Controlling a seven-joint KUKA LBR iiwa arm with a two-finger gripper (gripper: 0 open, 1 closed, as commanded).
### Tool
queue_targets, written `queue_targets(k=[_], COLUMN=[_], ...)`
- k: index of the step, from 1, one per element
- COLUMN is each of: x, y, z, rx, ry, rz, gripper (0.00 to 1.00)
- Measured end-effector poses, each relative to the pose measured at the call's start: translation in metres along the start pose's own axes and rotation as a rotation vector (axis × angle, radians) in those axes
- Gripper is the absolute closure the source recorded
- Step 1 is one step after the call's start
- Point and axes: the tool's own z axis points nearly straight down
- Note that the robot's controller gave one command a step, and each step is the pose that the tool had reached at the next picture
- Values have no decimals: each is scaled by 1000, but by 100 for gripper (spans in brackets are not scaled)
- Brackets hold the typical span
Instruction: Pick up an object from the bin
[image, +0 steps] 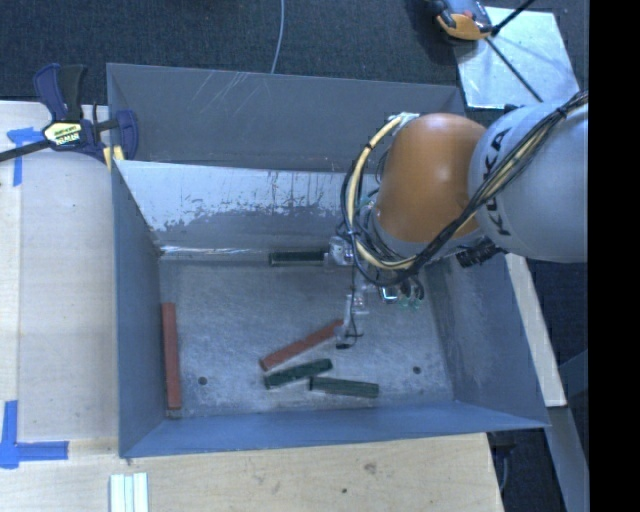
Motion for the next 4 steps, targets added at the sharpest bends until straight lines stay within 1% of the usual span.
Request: queue_targets(k=[1, 2, 3, 4], x=[-2, 24, 24, 24], y=[0, 5, 5, 16], z=[-5, 69, 69, 19], rx=[0, 1, 1, 1], ry=[-8, -7, -7, -1], rz=[1, -298, -298, -317], gripper=[0, 100, 100, 100])
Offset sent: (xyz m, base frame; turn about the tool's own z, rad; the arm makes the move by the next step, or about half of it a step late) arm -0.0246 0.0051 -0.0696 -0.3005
